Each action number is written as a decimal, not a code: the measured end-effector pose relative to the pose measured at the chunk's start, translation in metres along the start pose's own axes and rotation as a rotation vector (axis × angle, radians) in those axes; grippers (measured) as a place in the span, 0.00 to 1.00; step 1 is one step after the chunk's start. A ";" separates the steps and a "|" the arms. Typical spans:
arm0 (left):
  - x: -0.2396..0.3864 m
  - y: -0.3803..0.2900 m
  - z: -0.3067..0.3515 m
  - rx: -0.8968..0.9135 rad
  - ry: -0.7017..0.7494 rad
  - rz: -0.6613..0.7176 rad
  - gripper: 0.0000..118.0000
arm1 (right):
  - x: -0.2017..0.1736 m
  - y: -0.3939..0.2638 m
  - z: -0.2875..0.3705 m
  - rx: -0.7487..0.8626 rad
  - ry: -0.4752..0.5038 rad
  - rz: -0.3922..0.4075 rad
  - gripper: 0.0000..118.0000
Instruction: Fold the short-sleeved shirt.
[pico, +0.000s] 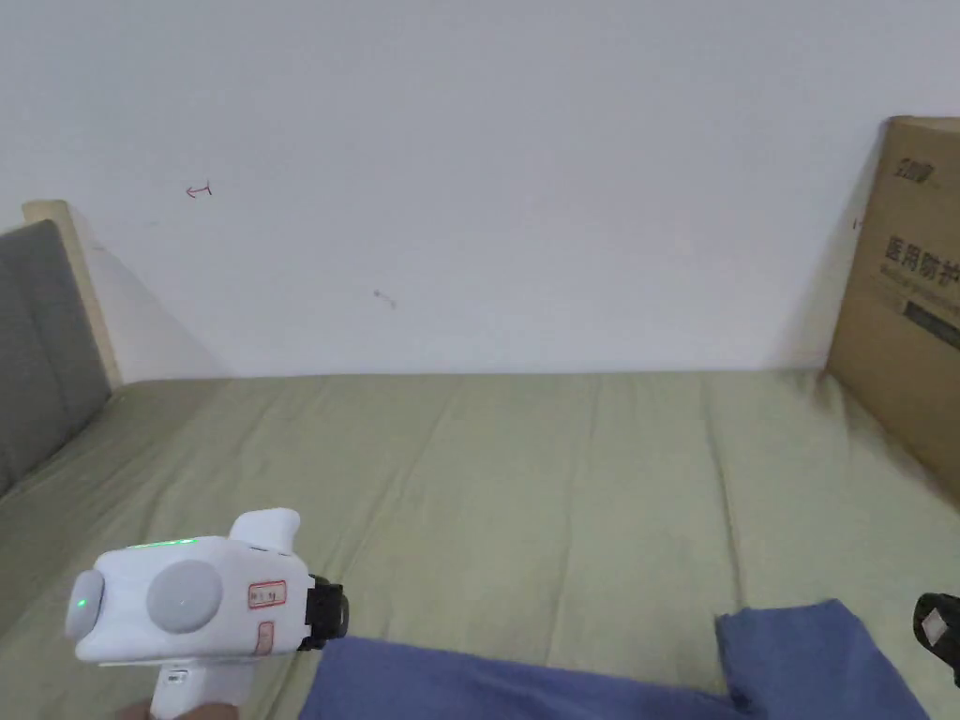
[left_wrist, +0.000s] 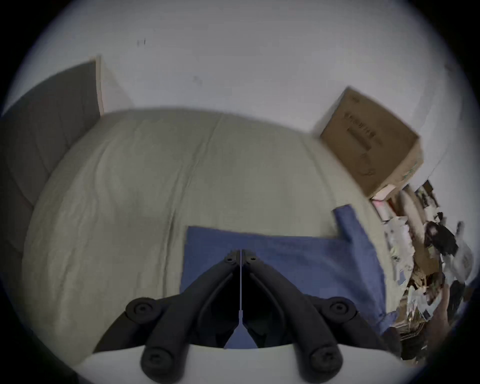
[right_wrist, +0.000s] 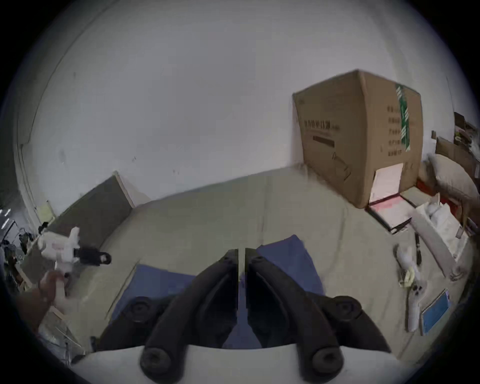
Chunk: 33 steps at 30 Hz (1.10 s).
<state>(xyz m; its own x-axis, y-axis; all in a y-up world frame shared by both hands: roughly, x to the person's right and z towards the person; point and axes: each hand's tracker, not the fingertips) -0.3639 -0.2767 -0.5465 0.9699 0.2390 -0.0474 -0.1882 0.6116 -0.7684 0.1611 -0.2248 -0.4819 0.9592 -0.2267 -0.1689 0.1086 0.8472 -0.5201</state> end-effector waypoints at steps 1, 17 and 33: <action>-0.009 0.007 -0.021 -0.028 0.018 -0.001 0.00 | 0.002 -0.006 -0.001 0.069 0.050 -0.002 0.04; -0.049 -0.012 -0.167 -0.180 0.148 -0.073 0.98 | 0.021 -0.031 -0.056 -0.120 0.084 -0.044 0.04; -0.017 -0.026 -0.048 0.004 0.061 -0.205 0.01 | 0.115 0.019 -0.159 -0.480 -0.008 -0.119 0.94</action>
<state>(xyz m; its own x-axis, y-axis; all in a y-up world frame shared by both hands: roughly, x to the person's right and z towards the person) -0.3683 -0.3324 -0.5564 0.9955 0.0631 0.0714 0.0138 0.6457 -0.7635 0.2322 -0.3110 -0.6445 0.9495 -0.3034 -0.0797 0.0867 0.4980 -0.8629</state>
